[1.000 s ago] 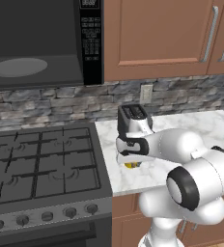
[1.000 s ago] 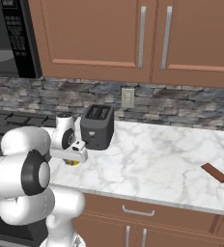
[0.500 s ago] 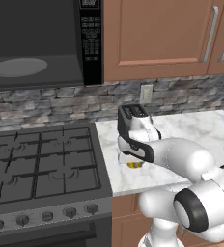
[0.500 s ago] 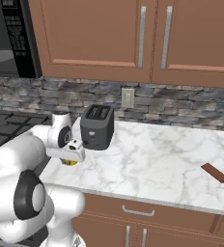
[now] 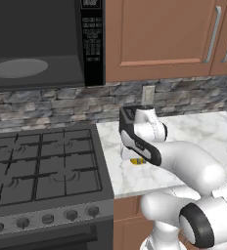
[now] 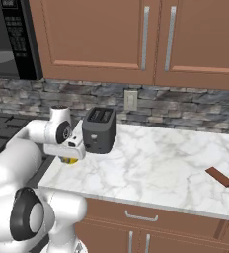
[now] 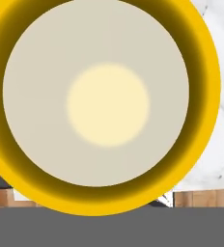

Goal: Pick the mug from the counter and place it inside the microwave. Then close the microwave.

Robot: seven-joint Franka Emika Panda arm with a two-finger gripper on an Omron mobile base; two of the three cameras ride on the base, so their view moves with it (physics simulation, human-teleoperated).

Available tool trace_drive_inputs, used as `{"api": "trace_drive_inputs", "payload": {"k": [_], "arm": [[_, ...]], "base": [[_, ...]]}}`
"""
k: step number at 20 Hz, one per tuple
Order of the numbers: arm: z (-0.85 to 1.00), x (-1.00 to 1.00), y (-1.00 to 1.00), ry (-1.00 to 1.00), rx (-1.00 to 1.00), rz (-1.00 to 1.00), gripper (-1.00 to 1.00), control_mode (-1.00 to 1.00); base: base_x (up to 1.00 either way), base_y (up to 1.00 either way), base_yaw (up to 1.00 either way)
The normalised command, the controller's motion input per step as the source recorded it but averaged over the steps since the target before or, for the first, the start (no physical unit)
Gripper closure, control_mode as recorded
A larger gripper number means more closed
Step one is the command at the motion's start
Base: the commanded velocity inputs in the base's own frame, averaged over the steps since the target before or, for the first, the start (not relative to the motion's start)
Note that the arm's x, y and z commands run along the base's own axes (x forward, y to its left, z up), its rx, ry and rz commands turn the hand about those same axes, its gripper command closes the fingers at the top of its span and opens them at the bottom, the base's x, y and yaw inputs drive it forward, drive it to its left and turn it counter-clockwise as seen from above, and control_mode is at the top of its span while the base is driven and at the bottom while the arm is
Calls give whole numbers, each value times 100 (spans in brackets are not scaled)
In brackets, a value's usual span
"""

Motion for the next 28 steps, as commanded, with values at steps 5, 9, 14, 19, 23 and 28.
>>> {"api": "trace_drive_inputs", "payload": {"k": [5, 9, 14, 19, 23, 28], "arm": [[38, -44, -7, 0, 0, -1, 100, -100], [31, -63, -13, 0, 0, 0, 100, -100], [41, -39, -27, 0, 0, 0, 100, -100], [43, -31, -34, -3, 0, 0, 100, -100], [41, -18, -30, -8, 0, 0, 100, -100], [33, -11, -23, -15, 0, 0, 100, -100]], "base": [[0, 0, 0], [0, 0, 0], [0, 0, 0], [0, 0, 0], [0, 0, 0], [0, 0, 0]]}}
